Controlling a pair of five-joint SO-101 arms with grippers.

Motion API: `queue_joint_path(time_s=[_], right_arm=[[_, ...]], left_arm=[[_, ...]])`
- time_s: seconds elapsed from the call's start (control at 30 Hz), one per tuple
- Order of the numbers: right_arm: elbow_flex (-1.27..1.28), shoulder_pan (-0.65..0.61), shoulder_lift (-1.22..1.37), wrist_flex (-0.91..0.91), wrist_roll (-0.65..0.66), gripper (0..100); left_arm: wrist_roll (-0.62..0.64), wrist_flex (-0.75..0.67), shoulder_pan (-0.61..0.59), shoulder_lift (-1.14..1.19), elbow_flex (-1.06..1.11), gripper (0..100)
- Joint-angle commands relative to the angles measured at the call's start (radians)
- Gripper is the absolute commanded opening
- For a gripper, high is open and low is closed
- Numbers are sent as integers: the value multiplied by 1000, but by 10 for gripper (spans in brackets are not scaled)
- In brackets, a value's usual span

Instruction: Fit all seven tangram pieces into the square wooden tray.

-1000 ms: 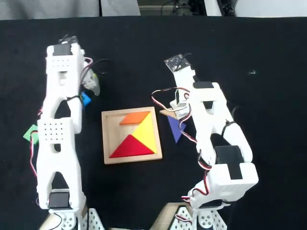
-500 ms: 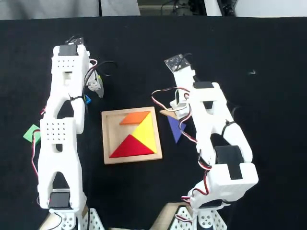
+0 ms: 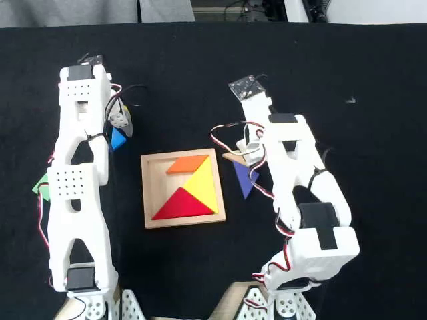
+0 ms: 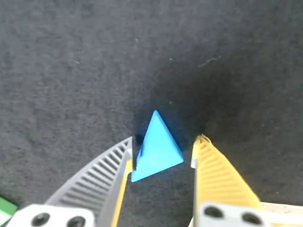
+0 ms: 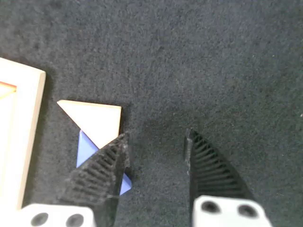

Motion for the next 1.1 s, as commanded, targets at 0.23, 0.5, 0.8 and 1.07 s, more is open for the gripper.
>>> queue_joint_path(time_s=[0.23, 0.5, 0.8, 1.07], right_arm=[[-2, 9, -4, -11, 8, 188], [-2, 9, -4, -11, 8, 188], [-2, 9, -4, -11, 8, 188], [-2, 9, -4, -12, 8, 188]], left_arm=[[-23, 32, 15, -112, -65, 209], [-230, 26, 71, -75, -4, 209], [-236, 28, 45, 15, -68, 209], [-236, 29, 25, 26, -62, 209]])
